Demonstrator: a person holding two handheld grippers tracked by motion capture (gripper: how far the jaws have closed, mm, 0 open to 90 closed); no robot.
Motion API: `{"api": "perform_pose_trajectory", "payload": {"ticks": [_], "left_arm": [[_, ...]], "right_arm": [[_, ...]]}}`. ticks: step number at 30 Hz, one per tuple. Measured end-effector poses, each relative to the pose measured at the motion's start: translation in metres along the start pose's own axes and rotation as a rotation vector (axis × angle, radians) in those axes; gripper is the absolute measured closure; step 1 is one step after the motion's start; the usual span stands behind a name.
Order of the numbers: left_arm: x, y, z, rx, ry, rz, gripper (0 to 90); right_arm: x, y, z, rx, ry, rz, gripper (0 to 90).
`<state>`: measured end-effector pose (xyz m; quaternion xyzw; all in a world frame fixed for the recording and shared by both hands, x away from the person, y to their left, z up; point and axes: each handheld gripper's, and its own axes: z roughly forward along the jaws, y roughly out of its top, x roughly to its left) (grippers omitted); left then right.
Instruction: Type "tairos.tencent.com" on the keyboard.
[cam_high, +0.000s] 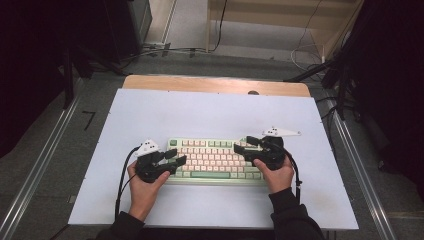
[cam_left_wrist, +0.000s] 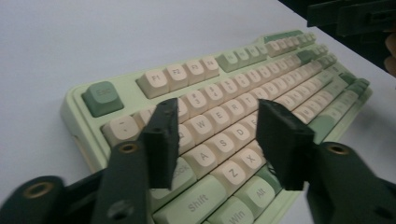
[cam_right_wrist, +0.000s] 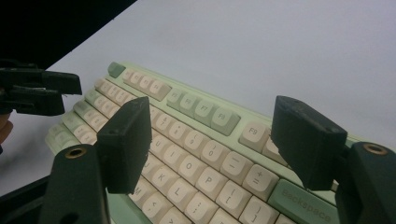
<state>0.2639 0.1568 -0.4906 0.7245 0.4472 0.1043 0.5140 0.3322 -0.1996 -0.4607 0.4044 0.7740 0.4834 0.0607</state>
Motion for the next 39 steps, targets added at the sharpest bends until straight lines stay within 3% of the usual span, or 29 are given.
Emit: {"api": "perform_pose_trajectory", "payload": {"ticks": [4, 5, 7, 15, 23, 39], "left_arm": [[-0.004, 0.000, 0.002, 0.015, -0.043, 0.028, 75.6], [-0.006, 0.000, 0.003, 0.023, -0.050, 0.037, 85.9], [-0.008, 0.000, 0.006, 0.039, -0.052, 0.059, 89.8], [-0.015, -0.001, 0.016, 0.071, -0.022, 0.102, 90.0], [-0.011, -0.001, 0.021, 0.083, 0.016, 0.093, 90.0], [-0.007, -0.001, 0.026, 0.102, 0.027, 0.089, 90.0]], "right_arm": [[0.001, 0.000, 0.000, 0.003, 0.002, -0.006, 27.3], [0.001, 0.000, 0.001, 0.005, 0.001, -0.006, 27.4], [0.001, 0.000, 0.001, 0.007, 0.001, -0.006, 27.4], [0.003, -0.001, 0.002, 0.017, 0.001, -0.013, 27.6], [0.004, -0.001, 0.004, 0.023, 0.003, -0.020, 27.7], [0.004, -0.002, 0.004, 0.028, -0.001, -0.023, 28.2]]}}
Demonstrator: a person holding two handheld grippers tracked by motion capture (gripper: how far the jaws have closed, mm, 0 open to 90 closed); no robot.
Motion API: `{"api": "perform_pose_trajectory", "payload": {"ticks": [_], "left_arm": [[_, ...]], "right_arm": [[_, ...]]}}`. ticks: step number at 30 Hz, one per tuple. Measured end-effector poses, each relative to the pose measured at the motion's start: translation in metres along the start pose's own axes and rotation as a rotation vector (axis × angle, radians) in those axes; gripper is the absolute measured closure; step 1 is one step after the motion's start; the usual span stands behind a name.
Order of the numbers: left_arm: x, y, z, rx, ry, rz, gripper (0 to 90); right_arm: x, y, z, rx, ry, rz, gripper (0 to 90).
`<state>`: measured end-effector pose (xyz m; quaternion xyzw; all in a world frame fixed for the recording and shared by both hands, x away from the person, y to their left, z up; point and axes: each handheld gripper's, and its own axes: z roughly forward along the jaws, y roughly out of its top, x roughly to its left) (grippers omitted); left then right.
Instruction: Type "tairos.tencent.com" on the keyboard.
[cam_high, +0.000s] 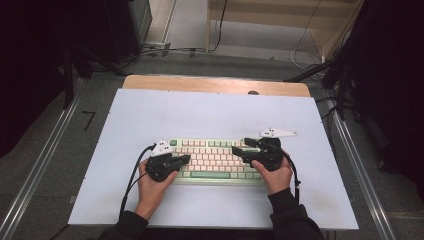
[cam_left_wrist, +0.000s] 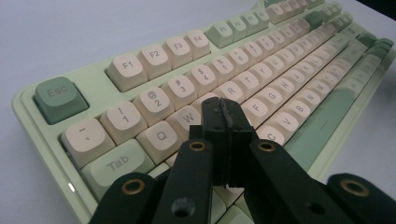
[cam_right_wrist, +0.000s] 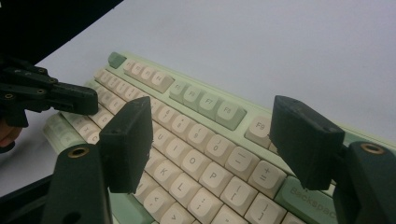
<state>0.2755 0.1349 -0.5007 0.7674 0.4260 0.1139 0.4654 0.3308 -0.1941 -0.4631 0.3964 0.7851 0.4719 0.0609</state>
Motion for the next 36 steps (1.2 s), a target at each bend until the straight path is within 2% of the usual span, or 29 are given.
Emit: {"api": "perform_pose_trajectory", "payload": {"ticks": [8, 11, 16, 22, 26, 36], "left_arm": [[0.000, 0.000, 0.003, 0.020, -0.004, -0.014, 90.0], [0.000, 0.001, 0.000, -0.006, -0.022, -0.017, 89.0], [0.002, 0.004, -0.012, -0.078, -0.063, -0.030, 79.2], [0.006, 0.004, -0.017, -0.108, -0.069, -0.061, 62.2], [0.008, 0.004, -0.019, -0.124, -0.054, -0.070, 50.3], [0.013, 0.002, -0.025, -0.150, 0.005, -0.095, 40.1]], "right_arm": [[0.000, 0.000, 0.000, 0.002, -0.002, 0.000, 28.3], [0.001, 0.000, 0.000, 0.000, -0.002, -0.002, 28.3], [0.000, 0.000, -0.001, -0.003, -0.002, -0.003, 28.3], [0.000, 0.000, 0.000, -0.002, -0.003, -0.004, 28.3], [0.000, 0.000, -0.001, -0.001, -0.005, -0.004, 28.3], [0.000, 0.000, -0.001, -0.002, -0.004, -0.006, 28.3]]}}
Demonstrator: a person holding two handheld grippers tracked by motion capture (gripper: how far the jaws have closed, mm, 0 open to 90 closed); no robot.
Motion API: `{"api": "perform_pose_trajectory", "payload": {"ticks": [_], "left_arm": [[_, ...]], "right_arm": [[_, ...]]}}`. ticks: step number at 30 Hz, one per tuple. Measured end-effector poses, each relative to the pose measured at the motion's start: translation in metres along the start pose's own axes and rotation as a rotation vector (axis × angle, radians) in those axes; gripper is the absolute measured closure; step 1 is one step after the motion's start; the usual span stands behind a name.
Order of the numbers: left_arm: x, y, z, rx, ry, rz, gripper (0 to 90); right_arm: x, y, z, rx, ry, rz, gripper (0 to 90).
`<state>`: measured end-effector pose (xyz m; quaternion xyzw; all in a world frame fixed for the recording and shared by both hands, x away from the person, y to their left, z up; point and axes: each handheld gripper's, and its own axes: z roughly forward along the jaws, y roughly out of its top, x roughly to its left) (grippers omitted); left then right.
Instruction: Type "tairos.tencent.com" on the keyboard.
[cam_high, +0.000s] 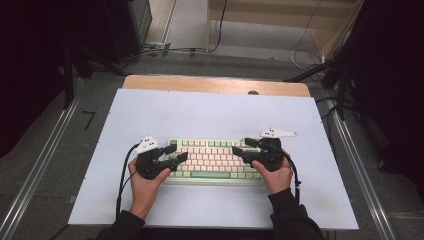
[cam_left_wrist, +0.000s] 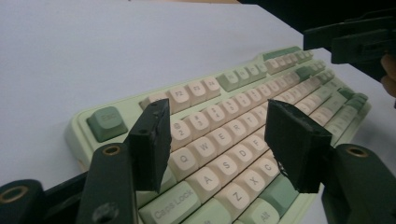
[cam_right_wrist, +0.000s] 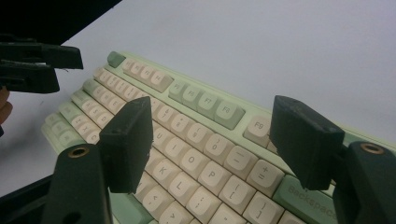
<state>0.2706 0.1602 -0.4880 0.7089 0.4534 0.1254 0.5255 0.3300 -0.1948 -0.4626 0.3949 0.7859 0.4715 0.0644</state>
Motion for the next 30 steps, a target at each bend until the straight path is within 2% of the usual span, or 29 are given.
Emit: {"api": "perform_pose_trajectory", "payload": {"ticks": [12, 24, 27, 30], "left_arm": [[0.0076, -0.0024, -0.0064, -0.007, 0.020, -0.033, 39.4], [0.0073, -0.0032, -0.0067, -0.006, 0.021, -0.030, 39.3], [0.0074, -0.0036, -0.0065, -0.002, 0.020, -0.031, 39.4], [0.0067, -0.0034, -0.0069, -0.004, 0.016, -0.030, 39.4]], "right_arm": [[0.0007, -0.0003, -0.0003, 0.002, 0.000, -0.002, 28.3], [0.0008, -0.0011, -0.0002, 0.008, -0.001, -0.005, 28.6], [0.0013, -0.0015, 0.0002, 0.014, -0.004, -0.014, 32.2], [0.0043, -0.0023, 0.0000, 0.031, -0.005, -0.041, 41.6]]}}
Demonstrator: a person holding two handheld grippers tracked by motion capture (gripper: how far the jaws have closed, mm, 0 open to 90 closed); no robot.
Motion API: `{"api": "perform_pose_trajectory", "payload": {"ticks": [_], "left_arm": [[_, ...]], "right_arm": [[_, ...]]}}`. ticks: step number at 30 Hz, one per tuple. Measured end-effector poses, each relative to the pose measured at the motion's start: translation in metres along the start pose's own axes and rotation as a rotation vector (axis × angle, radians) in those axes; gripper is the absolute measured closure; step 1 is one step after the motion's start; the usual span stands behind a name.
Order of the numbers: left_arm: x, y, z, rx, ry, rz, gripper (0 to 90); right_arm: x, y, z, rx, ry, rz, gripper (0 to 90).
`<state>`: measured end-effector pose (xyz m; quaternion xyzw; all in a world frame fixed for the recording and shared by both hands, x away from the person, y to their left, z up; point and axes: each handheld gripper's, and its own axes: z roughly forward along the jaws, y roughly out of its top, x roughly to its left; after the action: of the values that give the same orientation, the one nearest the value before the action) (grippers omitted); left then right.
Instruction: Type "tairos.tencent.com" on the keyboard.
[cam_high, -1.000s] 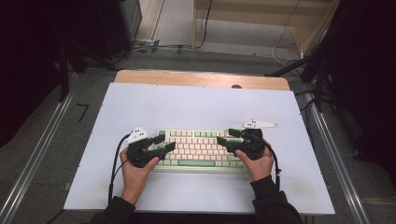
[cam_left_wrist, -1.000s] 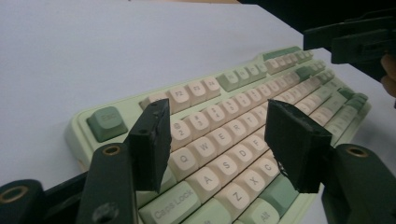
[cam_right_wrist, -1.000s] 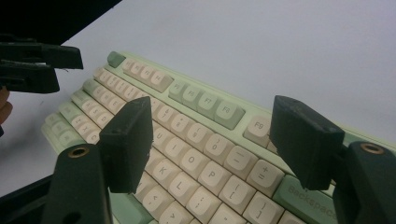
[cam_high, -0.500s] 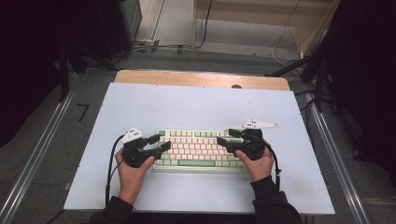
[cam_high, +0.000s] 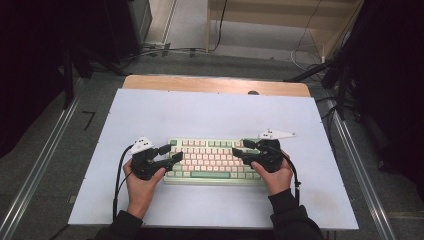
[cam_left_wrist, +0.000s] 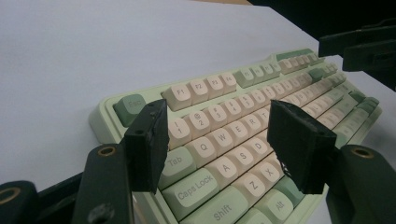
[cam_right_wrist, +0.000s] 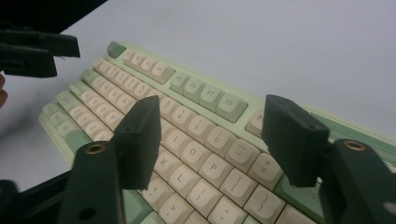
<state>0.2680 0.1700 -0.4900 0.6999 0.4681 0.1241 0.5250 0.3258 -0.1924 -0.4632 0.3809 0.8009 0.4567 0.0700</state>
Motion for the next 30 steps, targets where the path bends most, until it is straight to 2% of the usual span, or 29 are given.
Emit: {"api": "perform_pose_trajectory", "payload": {"ticks": [8, 10, 12, 16, 28, 30], "left_arm": [[0.000, -0.001, 0.001, 0.009, -0.002, 0.002, 39.5], [-0.001, -0.001, 0.001, 0.007, -0.003, -0.001, 39.5], [-0.001, -0.001, 0.002, 0.008, -0.008, -0.001, 39.6], [-0.002, -0.002, 0.003, 0.019, -0.007, 0.004, 39.7], [-0.004, -0.002, 0.003, 0.018, -0.016, 0.004, 40.0], [-0.004, -0.003, 0.004, 0.021, -0.018, 0.006, 40.0]], "right_arm": [[0.008, -0.006, -0.004, 0.060, 0.078, -0.046, 81.8], [0.010, -0.009, -0.004, 0.080, 0.098, -0.058, 87.2], [0.013, -0.011, -0.003, 0.111, 0.108, -0.071, 87.3], [0.016, -0.014, 0.002, 0.166, 0.094, -0.097, 87.3], [0.016, -0.019, 0.010, 0.242, 0.081, -0.103, 87.3], [0.016, -0.019, 0.010, 0.242, 0.083, -0.100, 87.3]]}}
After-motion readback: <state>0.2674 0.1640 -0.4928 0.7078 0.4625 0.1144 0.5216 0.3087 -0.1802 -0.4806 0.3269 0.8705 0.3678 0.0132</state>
